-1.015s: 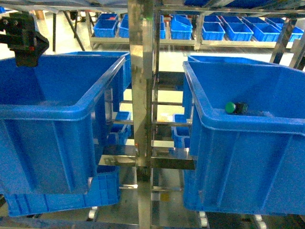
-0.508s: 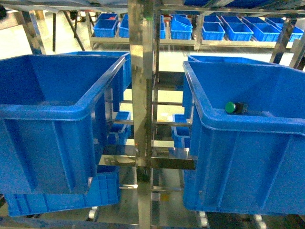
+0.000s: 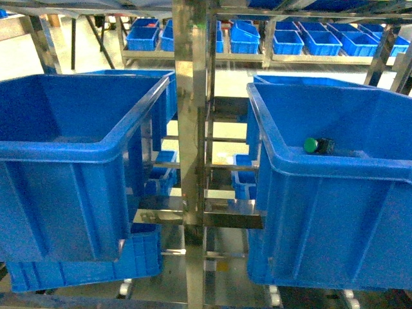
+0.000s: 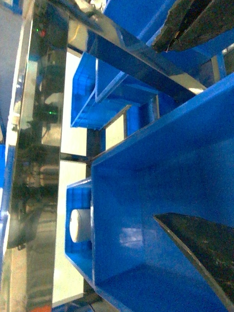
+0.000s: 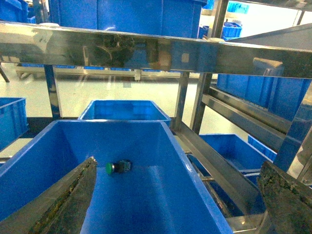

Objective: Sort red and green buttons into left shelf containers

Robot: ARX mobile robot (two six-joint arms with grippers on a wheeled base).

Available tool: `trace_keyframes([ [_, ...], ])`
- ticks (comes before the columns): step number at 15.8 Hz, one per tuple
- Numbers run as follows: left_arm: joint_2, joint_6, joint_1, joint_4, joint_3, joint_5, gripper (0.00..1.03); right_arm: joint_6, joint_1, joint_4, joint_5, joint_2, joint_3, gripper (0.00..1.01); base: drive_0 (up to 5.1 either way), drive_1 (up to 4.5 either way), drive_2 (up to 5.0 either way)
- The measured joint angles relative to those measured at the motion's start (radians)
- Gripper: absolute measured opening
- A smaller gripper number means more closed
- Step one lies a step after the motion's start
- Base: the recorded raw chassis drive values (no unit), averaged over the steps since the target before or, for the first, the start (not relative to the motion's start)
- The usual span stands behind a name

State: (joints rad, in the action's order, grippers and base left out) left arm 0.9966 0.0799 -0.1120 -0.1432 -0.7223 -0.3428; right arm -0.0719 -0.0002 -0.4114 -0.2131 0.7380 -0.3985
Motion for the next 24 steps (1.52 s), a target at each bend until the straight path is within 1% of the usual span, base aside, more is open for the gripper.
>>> trace_keyframes([
  [1, 0.003, 0.003, -0.004, 0.002, 0.001, 0.005, 0.98, 0.000, 0.000, 0.001, 0.000, 0.001, 0.000, 0.98, 0.0, 0.00, 0.0],
  [2, -0.005, -0.005, 0.006, -0.073, 0.019, 0.058, 0.94, 0.013, 0.000, 0.045, 0.043, -0.008, -0.005, 0.95, 0.0, 0.00, 0.0],
  [3, -0.052, -0.037, 0.035, -0.189, 0.097, 0.193, 0.82, 0.035, 0.000, 0.079, 0.158, -0.043, 0.021, 0.82, 0.0, 0.00, 0.0],
  [4, -0.104, -0.055, 0.053, -0.244, 0.188, 0.256, 0.69, 0.047, 0.000, 0.069, 0.209, -0.074, 0.071, 0.69, 0.0, 0.00, 0.0],
  [5, -0.137, -0.061, 0.085, -0.271, 0.265, 0.326, 0.57, 0.053, 0.000, 0.062, 0.211, -0.104, 0.119, 0.56, 0.0, 0.00, 0.0],
  [6, -0.166, -0.062, 0.108, -0.288, 0.330, 0.341, 0.44, 0.056, 0.000, 0.056, 0.211, -0.132, 0.154, 0.43, 0.0, 0.00, 0.0],
  [9, -0.267, -0.062, 0.114, -0.325, 0.459, 0.343, 0.06, 0.057, 0.000, 0.053, 0.211, -0.215, 0.238, 0.05, 0.0, 0.00, 0.0],
  [10, -0.302, -0.063, 0.114, -0.329, 0.499, 0.343, 0.02, 0.058, 0.000, 0.059, 0.213, -0.246, 0.262, 0.02, 0.0, 0.00, 0.0],
  [15, -0.460, -0.063, 0.113, -0.283, 0.620, 0.343, 0.02, 0.060, 0.000, 0.122, 0.213, -0.380, 0.334, 0.02, 0.0, 0.00, 0.0],
  [20, -0.562, -0.063, 0.113, -0.225, 0.662, 0.343, 0.02, 0.061, 0.000, 0.172, 0.213, -0.457, 0.358, 0.02, 0.0, 0.00, 0.0],
  [23, -0.629, -0.064, 0.113, -0.177, 0.679, 0.343, 0.02, 0.061, 0.000, 0.182, 0.212, -0.501, 0.388, 0.02, 0.0, 0.00, 0.0],
  [24, -0.658, -0.064, 0.113, -0.163, 0.688, 0.343, 0.02, 0.061, 0.000, 0.202, 0.213, -0.529, 0.388, 0.02, 0.0, 0.00, 0.0],
])
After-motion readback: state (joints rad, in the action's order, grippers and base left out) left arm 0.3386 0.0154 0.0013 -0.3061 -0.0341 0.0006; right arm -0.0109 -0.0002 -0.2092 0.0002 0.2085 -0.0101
